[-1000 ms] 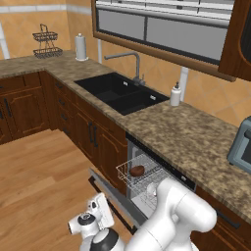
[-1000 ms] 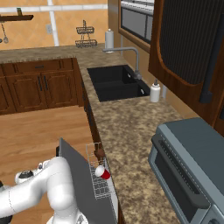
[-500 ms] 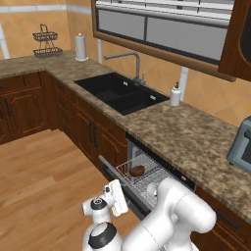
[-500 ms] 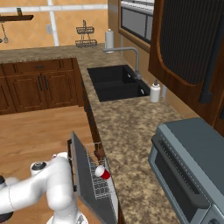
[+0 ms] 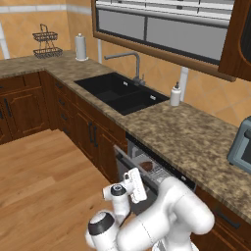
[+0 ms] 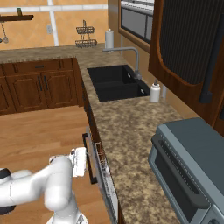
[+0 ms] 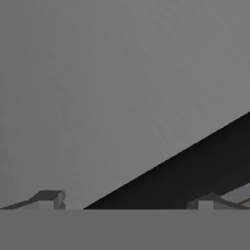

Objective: Pick up the cup and bowl from the counter, place them in the dishwasher, and close the dishwasher door.

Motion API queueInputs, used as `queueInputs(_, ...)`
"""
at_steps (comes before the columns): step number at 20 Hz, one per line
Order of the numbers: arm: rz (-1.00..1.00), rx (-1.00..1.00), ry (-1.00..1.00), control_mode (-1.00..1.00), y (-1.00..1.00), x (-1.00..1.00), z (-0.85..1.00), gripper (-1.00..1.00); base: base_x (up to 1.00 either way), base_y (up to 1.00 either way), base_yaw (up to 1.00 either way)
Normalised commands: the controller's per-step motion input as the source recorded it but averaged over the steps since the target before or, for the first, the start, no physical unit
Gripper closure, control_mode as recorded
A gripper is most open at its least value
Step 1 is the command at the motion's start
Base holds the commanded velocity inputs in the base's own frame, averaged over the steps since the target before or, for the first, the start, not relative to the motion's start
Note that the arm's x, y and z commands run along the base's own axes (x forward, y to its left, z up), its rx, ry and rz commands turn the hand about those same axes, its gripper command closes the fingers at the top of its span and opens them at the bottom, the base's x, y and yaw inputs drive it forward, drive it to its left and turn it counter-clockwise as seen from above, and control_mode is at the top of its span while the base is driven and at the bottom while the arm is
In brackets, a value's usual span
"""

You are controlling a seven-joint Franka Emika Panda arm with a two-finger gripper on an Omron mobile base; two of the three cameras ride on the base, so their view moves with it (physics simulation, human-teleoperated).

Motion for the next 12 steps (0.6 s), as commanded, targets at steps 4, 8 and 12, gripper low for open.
queueInputs(4, -0.44, -0.34, -0.05, -1.00, -0.99, 0.33, -0.60, -1.00, 0.00, 0.00, 0.00)
queueInputs(8, -0.40, -0.35, -0.03, -1.00, -0.82, 0.35, -0.83, -1.00, 0.00, 0.00, 0.00)
queueInputs(12, -0.34, -0.34, -0.03, -1.00, -0.61, 0.42, -0.87, -1.00, 0.00, 0.00, 0.00)
